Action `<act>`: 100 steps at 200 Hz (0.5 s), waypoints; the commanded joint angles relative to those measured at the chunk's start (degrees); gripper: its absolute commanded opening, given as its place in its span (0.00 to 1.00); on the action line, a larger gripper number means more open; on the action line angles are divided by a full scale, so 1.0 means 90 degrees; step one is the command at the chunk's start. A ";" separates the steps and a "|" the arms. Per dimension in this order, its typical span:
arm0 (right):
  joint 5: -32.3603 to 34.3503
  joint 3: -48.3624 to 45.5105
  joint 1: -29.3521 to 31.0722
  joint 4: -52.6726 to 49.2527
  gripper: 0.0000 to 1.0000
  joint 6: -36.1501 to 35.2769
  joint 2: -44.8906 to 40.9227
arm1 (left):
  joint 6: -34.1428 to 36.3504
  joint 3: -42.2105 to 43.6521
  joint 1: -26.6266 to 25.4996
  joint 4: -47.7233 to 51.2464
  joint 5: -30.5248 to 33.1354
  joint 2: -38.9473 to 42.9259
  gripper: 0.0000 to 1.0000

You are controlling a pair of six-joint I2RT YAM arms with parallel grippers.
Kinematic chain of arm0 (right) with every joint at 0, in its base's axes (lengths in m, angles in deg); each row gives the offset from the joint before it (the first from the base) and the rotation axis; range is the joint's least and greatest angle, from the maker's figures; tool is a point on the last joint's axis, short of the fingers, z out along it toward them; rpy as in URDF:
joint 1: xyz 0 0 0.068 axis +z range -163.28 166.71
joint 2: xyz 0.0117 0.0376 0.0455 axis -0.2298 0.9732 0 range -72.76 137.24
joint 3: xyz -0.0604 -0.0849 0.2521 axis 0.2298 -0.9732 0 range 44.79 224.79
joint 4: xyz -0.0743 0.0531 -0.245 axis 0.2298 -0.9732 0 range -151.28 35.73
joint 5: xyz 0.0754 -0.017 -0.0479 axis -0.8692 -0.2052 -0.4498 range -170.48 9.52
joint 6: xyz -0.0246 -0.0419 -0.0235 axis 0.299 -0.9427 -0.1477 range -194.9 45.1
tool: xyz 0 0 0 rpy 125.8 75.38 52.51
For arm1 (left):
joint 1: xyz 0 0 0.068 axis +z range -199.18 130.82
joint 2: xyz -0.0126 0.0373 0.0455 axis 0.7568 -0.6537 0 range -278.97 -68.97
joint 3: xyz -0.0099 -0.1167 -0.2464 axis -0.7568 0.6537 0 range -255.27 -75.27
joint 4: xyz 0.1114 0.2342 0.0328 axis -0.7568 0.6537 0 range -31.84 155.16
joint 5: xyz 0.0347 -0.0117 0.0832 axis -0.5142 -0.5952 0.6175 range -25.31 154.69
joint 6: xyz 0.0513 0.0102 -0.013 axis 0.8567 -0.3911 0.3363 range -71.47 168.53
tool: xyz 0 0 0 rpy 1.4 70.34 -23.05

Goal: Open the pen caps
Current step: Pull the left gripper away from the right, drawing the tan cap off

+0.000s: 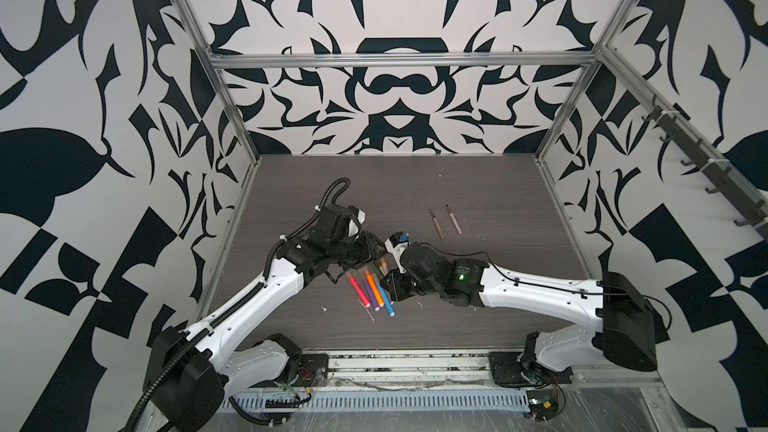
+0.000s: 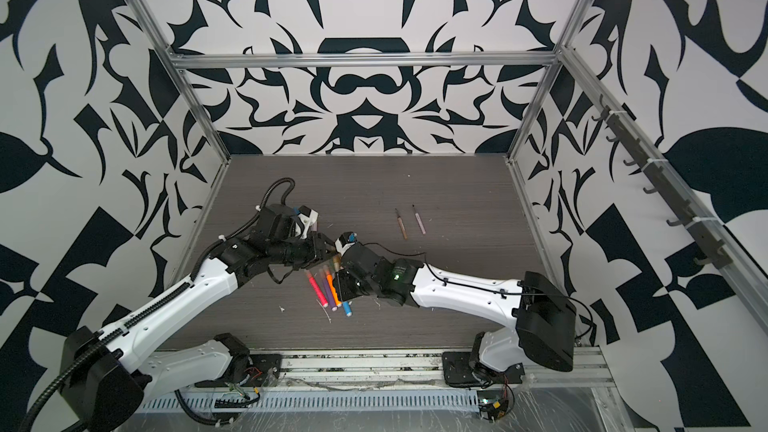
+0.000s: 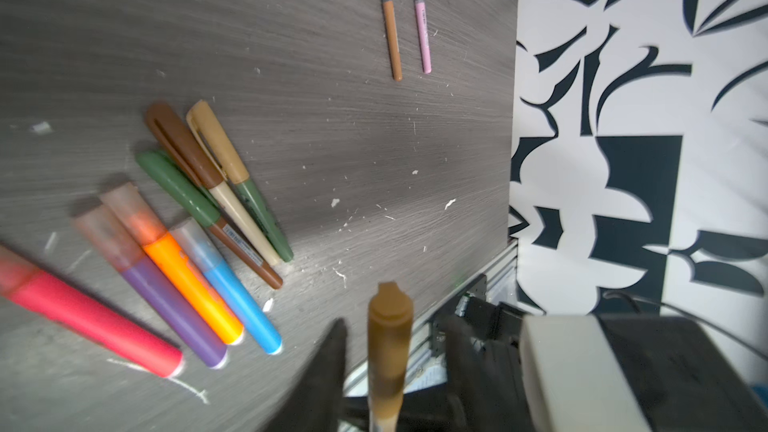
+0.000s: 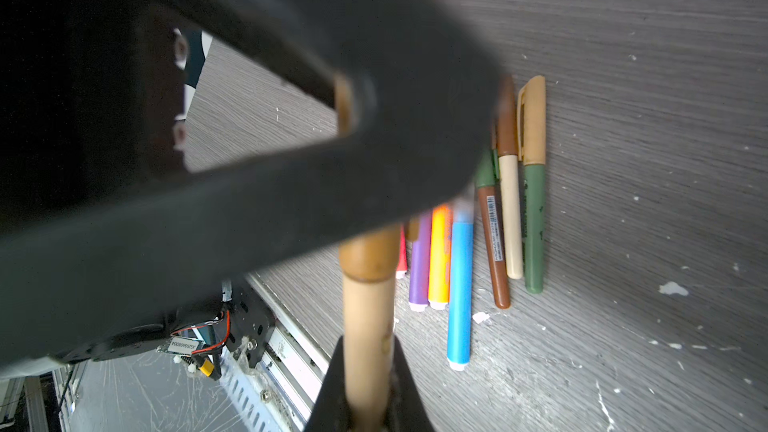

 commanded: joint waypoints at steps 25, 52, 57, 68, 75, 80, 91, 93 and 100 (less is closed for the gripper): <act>0.0055 0.0132 -0.0002 0.0043 0.00 -0.0090 -0.0144 | -0.0047 -0.0059 -0.0024 -0.0155 -0.0117 -0.0070 0.00; -0.0031 0.0013 0.0009 0.0147 0.00 0.0016 -0.0123 | 0.0352 -0.0266 0.0293 -0.0170 -0.0113 -0.0227 0.00; -0.0061 0.0000 0.0038 0.0159 0.00 0.0050 -0.0086 | 0.0500 -0.0394 0.0514 -0.0138 -0.0177 -0.0319 0.00; -0.0055 -0.0010 0.0173 0.0165 0.00 0.0094 0.0000 | 0.0878 -0.0805 0.1066 0.0058 -0.0276 -0.0603 0.00; -0.0020 -0.0012 0.0294 0.0161 0.00 0.0112 0.0060 | 0.1122 -0.1115 0.1370 0.0271 -0.0196 -0.0784 0.00; 0.0010 -0.0024 0.0368 0.0170 0.00 0.0151 0.0091 | 0.1264 -0.1328 0.1559 0.0382 -0.0133 -0.1023 0.00; 0.0063 -0.0081 0.0502 0.0240 0.00 0.0233 0.0130 | 0.1397 -0.1679 0.1801 0.0495 -0.0099 -0.1287 0.00; 0.0070 -0.0094 0.0516 0.0269 0.00 0.0243 0.0130 | 0.1401 -0.1742 0.1818 0.0507 -0.0092 -0.1320 0.00; 0.0076 -0.0138 0.0552 0.0322 0.00 0.0287 0.0130 | 0.1421 -0.1908 0.1845 0.0533 -0.0075 -0.1414 0.00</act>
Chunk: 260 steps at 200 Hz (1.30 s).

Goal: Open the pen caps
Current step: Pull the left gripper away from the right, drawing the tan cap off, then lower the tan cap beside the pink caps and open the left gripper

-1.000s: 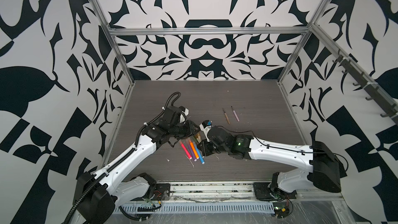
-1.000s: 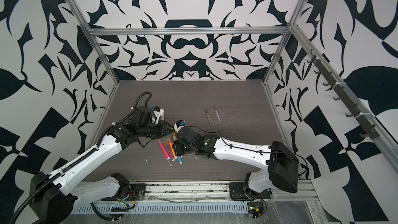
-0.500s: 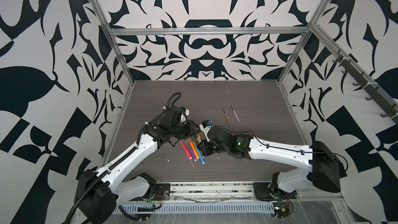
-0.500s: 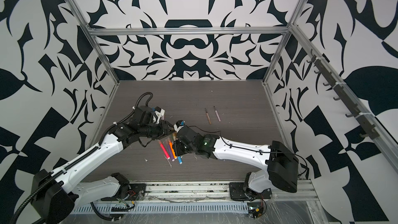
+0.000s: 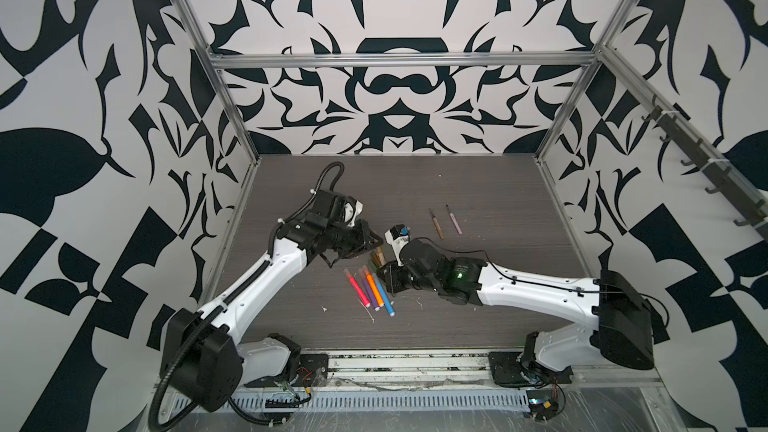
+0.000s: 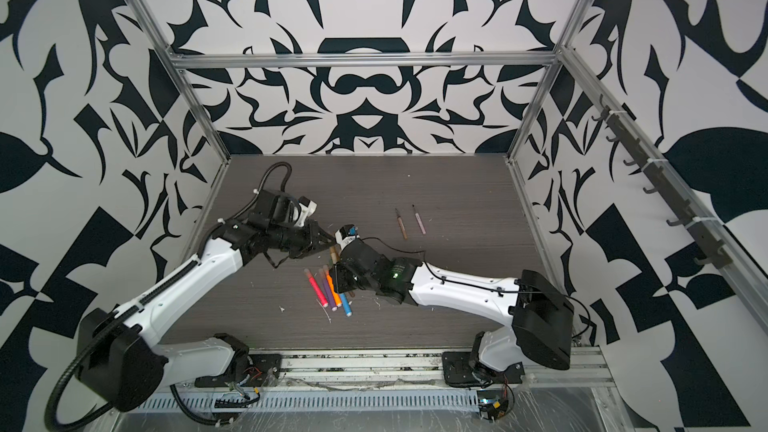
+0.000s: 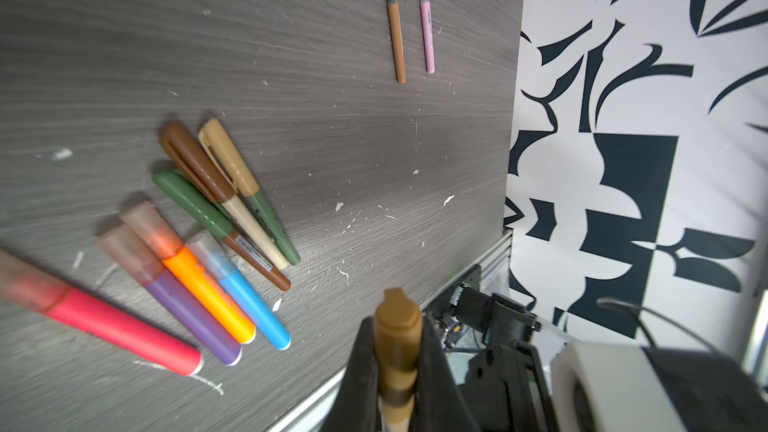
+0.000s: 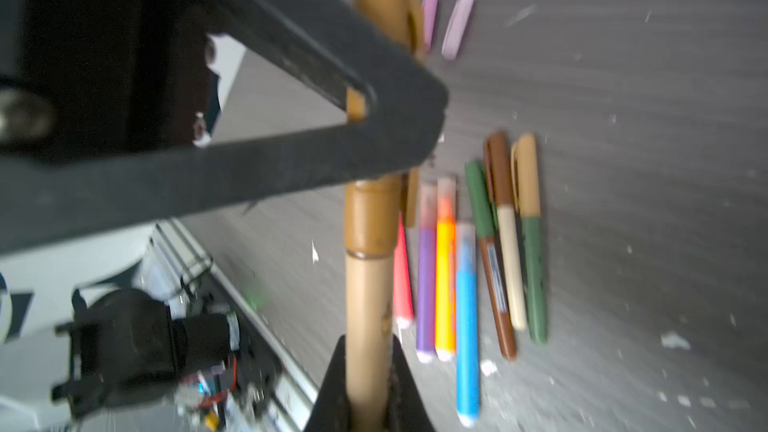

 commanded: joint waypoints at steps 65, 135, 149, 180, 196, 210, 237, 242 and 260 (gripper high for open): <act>-0.0459 -0.0382 0.0560 -0.0331 0.00 0.0304 -0.0077 | 0.1236 -0.1597 0.1029 0.0162 0.1289 -0.0593 0.00; -0.0496 -0.0569 0.0710 -0.0130 0.00 0.0485 -0.0154 | 0.1939 -0.2962 0.1764 0.0776 0.1762 -0.1497 0.00; -0.0486 -0.0632 0.0711 -0.0112 0.00 0.0457 -0.0199 | 0.1903 -0.3276 0.1872 0.0855 0.1705 -0.1781 0.00; -0.0343 -0.0807 0.0713 -0.0102 0.00 0.0472 -0.0388 | 0.1801 -0.3845 0.1898 0.0766 0.1731 -0.2212 0.00; -0.0250 -0.0909 0.0694 -0.0132 0.00 0.0438 -0.0578 | 0.2016 -0.4401 0.1910 0.1181 0.1933 -0.2601 0.00; 0.0005 -0.0888 0.0608 -0.0529 0.00 0.0269 -0.0768 | 0.2200 -0.4604 0.2001 0.1575 0.2332 -0.2850 0.00; 0.0909 -0.0857 0.0447 -0.1350 0.00 -0.0135 -0.1179 | 0.2162 -0.3818 0.2218 0.1509 0.2718 -0.2890 0.00; 0.1061 -0.0887 0.0413 -0.1428 0.00 -0.0157 -0.1261 | 0.2141 -0.3684 0.2238 0.1521 0.2746 -0.2916 0.00; 0.1365 -0.1069 0.0265 -0.1530 0.00 -0.0174 -0.1600 | 0.2111 -0.3188 0.2240 0.1485 0.2813 -0.3053 0.00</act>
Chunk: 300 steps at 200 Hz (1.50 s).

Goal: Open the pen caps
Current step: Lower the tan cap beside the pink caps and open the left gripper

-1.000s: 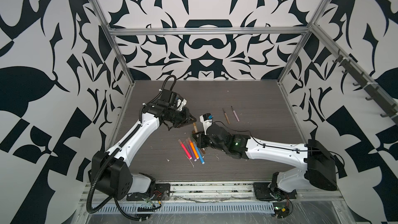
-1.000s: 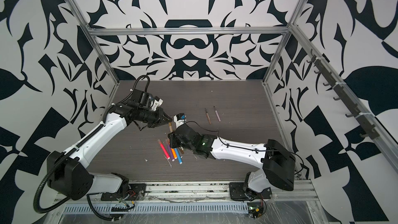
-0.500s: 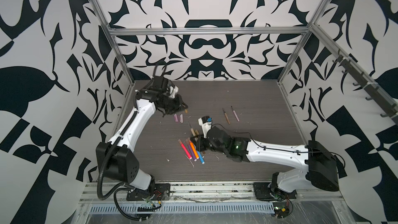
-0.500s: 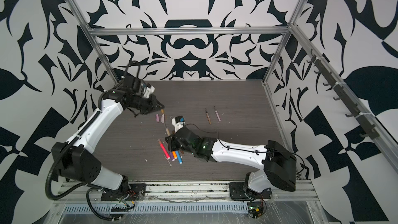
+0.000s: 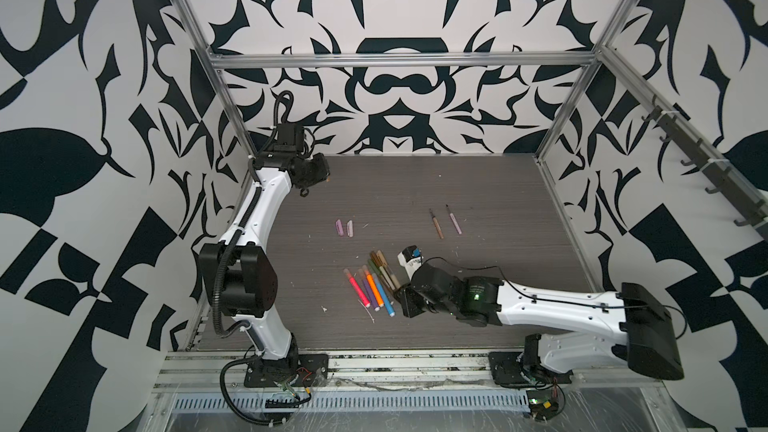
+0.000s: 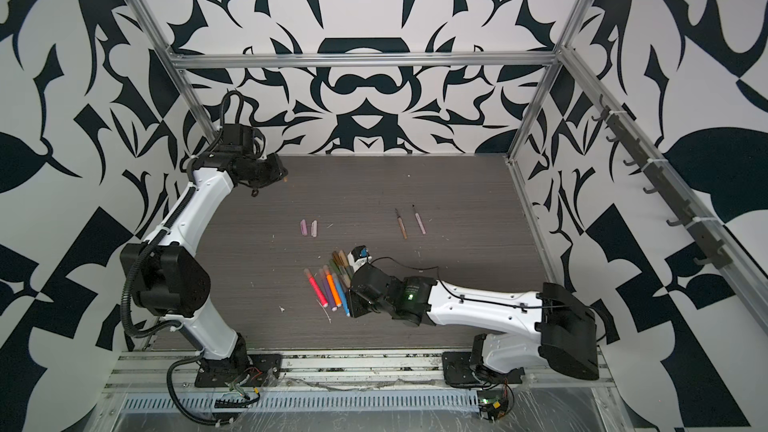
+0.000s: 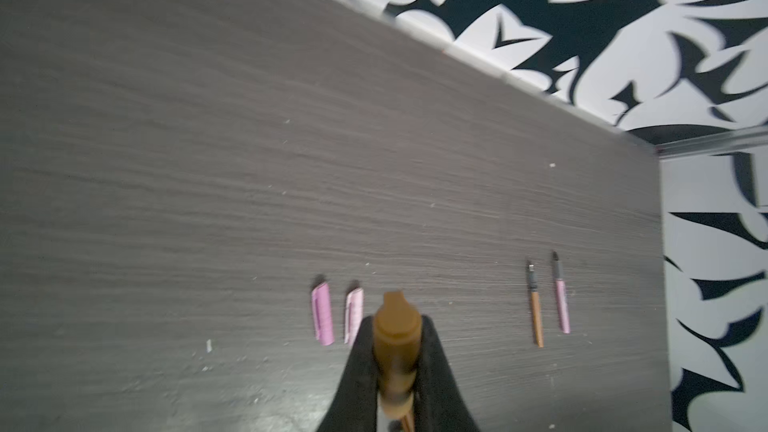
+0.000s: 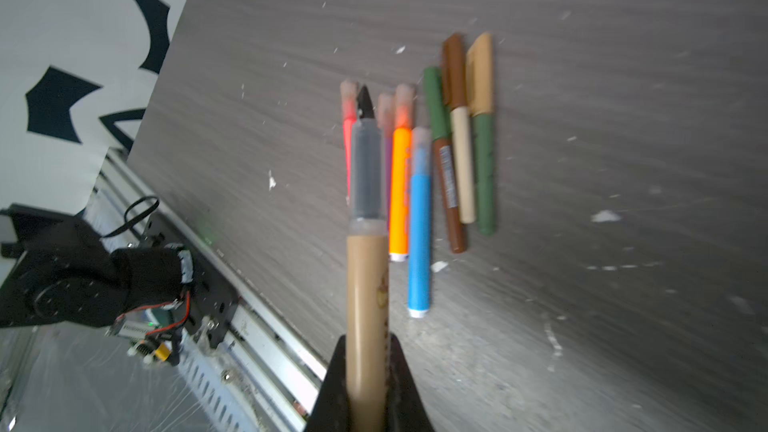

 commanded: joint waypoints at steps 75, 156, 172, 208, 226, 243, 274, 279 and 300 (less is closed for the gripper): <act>0.0512 -0.0285 -0.0741 -0.0903 0.00 -0.0538 -0.1047 | -0.0254 0.1751 0.0025 -0.0679 0.0539 -0.0883 0.00; 0.0237 -0.0432 -0.0831 -0.0879 0.00 -0.0506 -0.1174 | -0.0459 0.2089 0.0020 -0.1520 -0.0420 -0.1487 0.03; 0.0256 -0.0462 -0.0830 -0.0897 0.00 -0.0485 -0.1232 | -0.0480 0.2123 0.0011 -0.1616 -0.0565 -0.1578 0.03; 0.0293 -0.0492 -0.0830 -0.0939 0.00 -0.0439 -0.1304 | -0.0484 0.2187 -0.0076 -0.1697 -0.0636 -0.1682 0.03; 0.0295 -0.0510 -0.0830 -0.0935 0.00 -0.0422 -0.1314 | -0.0499 0.2273 -0.0133 -0.1772 -0.0678 -0.1665 0.03; 0.0296 -0.0519 -0.0830 -0.0936 0.00 -0.0408 -0.1313 | -0.0508 0.2326 -0.0229 -0.1814 -0.0690 -0.1664 0.03; 0.0305 -0.0511 -0.0830 -0.0938 0.00 -0.0401 -0.1315 | -0.0508 0.2435 -0.0442 -0.1861 -0.0626 -0.1649 0.02; 0.0304 -0.0511 -0.0830 -0.0944 0.00 -0.0399 -0.1321 | -0.0508 0.2445 -0.0457 -0.1860 -0.0621 -0.1654 0.02; 0.0281 -0.0501 -0.0830 -0.0952 0.00 -0.0384 -0.1343 | -0.0499 0.2487 -0.0478 -0.1849 -0.0560 -0.1630 0.02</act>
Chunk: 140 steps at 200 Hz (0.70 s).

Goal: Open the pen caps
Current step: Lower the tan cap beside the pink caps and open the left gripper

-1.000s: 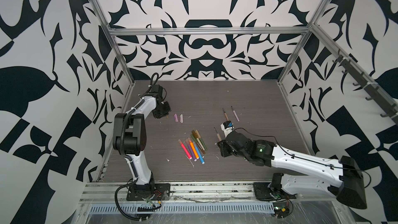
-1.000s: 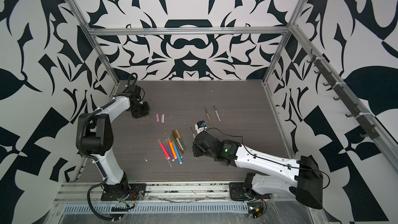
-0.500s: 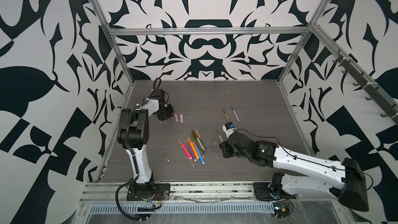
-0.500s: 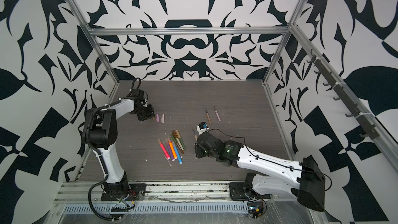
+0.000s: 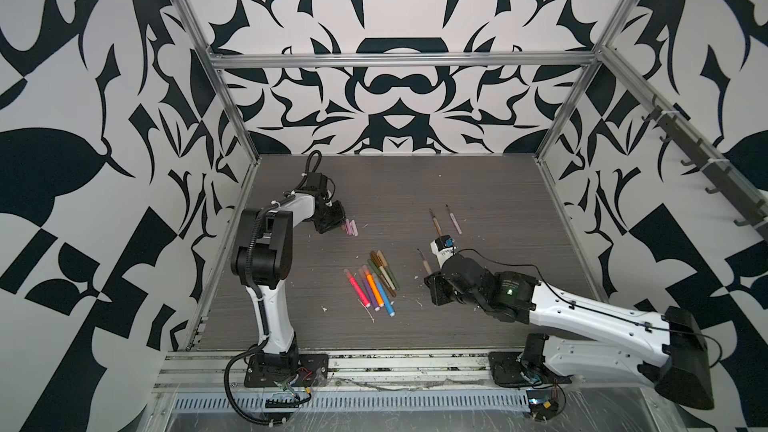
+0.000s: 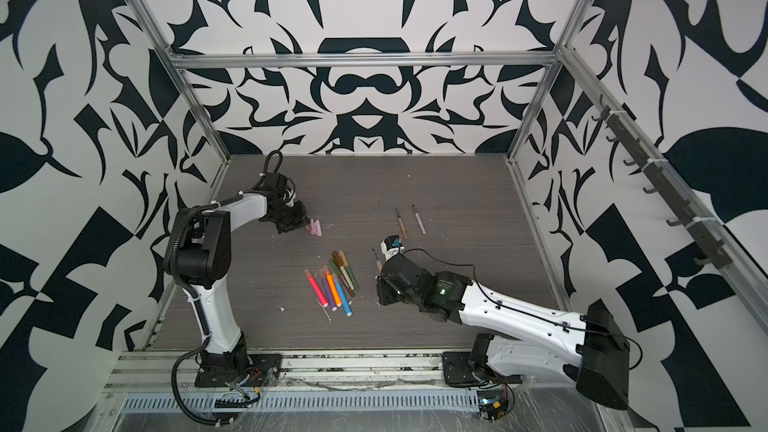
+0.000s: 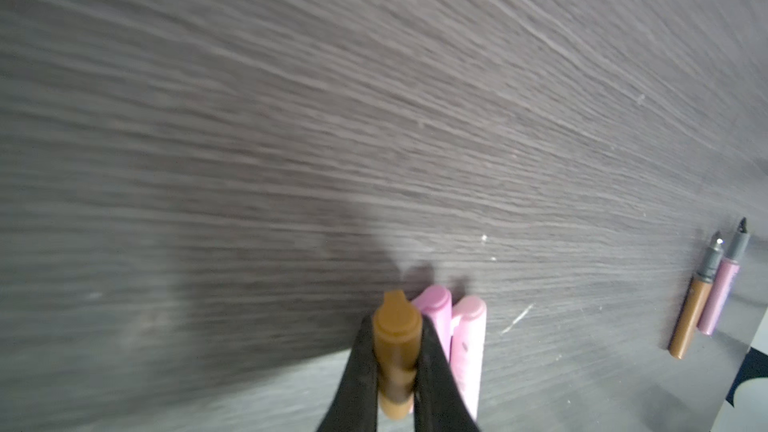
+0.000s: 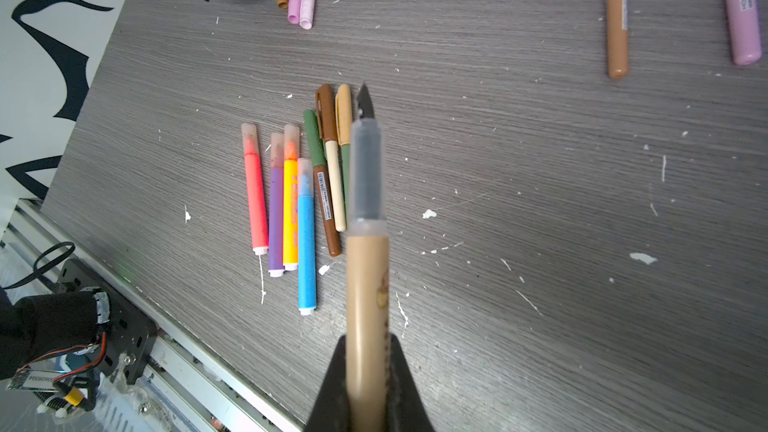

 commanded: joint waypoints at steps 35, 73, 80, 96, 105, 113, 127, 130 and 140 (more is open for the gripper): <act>0.0070 -0.0013 -0.0019 -0.0050 0.00 0.0046 -0.0226 | -0.0002 0.0351 -0.0058 0.0240 0.0140 0.0040 0.03; 0.0083 -0.0054 -0.0019 -0.0081 0.00 0.0077 -0.0317 | 0.0007 0.0534 -0.0068 0.0227 -0.0036 0.0214 0.05; 0.0080 -0.0064 -0.0017 -0.0076 0.00 0.0085 -0.0326 | 0.0009 0.0560 -0.0068 0.0233 -0.0072 0.0241 0.05; 0.0080 -0.0083 -0.0017 -0.0085 0.00 0.0095 -0.0343 | 0.0009 0.0612 -0.0068 0.0222 -0.0134 0.0283 0.06; 0.0078 -0.0084 -0.0019 -0.0083 0.00 0.0106 -0.0348 | 0.0009 0.0613 -0.0067 0.0222 -0.0165 0.0301 0.07; 0.0087 -0.0090 -0.0019 -0.0094 0.00 0.0113 -0.0348 | -0.0001 0.0624 -0.0068 0.0229 -0.0199 0.0308 0.08; 0.0099 -0.0084 -0.0018 -0.0115 0.00 0.0121 -0.0358 | -0.0001 0.0629 -0.0068 0.0232 -0.0214 0.0313 0.10; 0.0099 -0.0084 -0.0019 -0.0118 0.00 0.0116 -0.0358 | -0.0005 0.0640 -0.0073 0.0227 -0.0212 0.0325 0.10; 0.0109 -0.0093 -0.0020 -0.0131 0.00 0.0115 -0.0368 | -0.0001 0.0651 -0.0068 0.0233 -0.0205 0.0318 0.13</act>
